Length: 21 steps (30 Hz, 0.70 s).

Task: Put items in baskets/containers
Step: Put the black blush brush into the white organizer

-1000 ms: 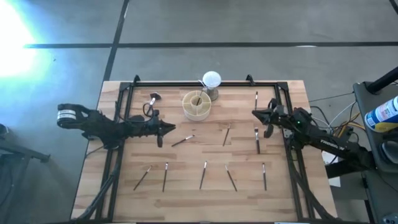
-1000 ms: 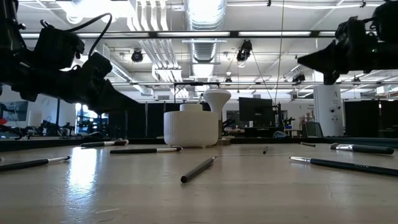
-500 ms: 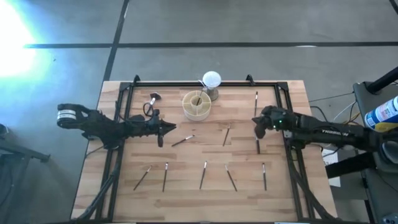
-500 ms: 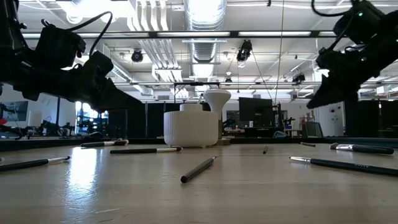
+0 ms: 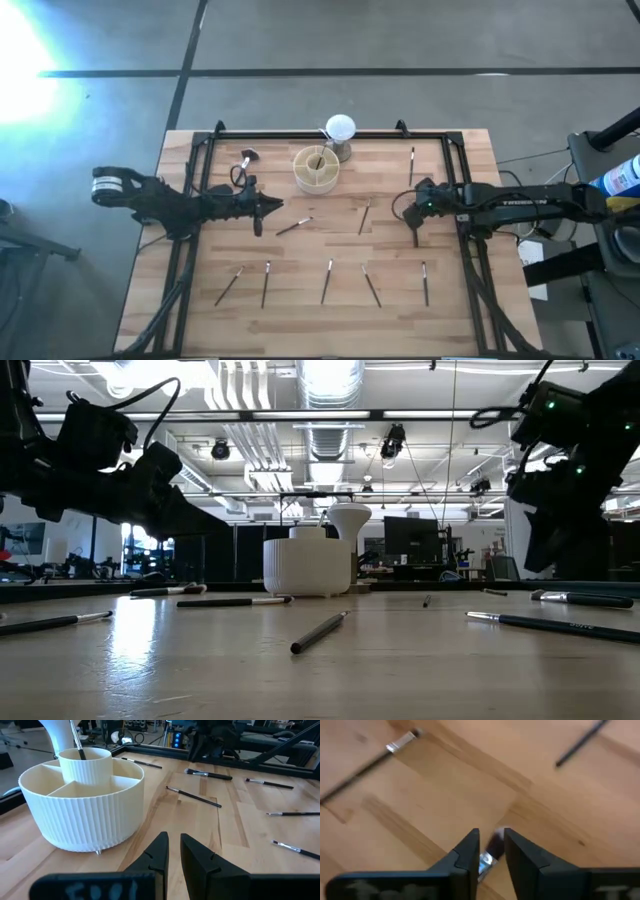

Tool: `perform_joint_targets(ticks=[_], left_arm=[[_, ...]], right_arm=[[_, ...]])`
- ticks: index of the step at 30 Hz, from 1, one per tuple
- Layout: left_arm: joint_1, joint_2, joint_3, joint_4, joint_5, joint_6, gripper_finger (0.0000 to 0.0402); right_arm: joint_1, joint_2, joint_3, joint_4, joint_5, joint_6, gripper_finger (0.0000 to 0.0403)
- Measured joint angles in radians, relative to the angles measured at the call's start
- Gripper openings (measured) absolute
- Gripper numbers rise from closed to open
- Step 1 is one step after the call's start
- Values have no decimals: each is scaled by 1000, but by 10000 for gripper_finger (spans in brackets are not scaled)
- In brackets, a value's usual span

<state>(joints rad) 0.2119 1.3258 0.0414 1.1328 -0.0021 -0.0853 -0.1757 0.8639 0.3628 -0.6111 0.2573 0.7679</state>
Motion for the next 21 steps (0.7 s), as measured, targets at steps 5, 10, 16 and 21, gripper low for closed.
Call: perform_joint_targets(ticks=[5, 10, 16, 21], left_arm=[[0, 0, 0, 0, 0, 3, 43], [0, 0, 0, 0, 0, 4, 43], [0, 0, 0, 0, 0, 3, 43], [0, 0, 0, 0, 0, 3, 43]], right_arm=[[0, 95, 5, -3, 0, 52, 138], [0, 181, 3, 20, 0, 78, 163], [0, 255, 1, 149, -20, 42, 159], [0, 315, 12, 159, -15, 33, 126]])
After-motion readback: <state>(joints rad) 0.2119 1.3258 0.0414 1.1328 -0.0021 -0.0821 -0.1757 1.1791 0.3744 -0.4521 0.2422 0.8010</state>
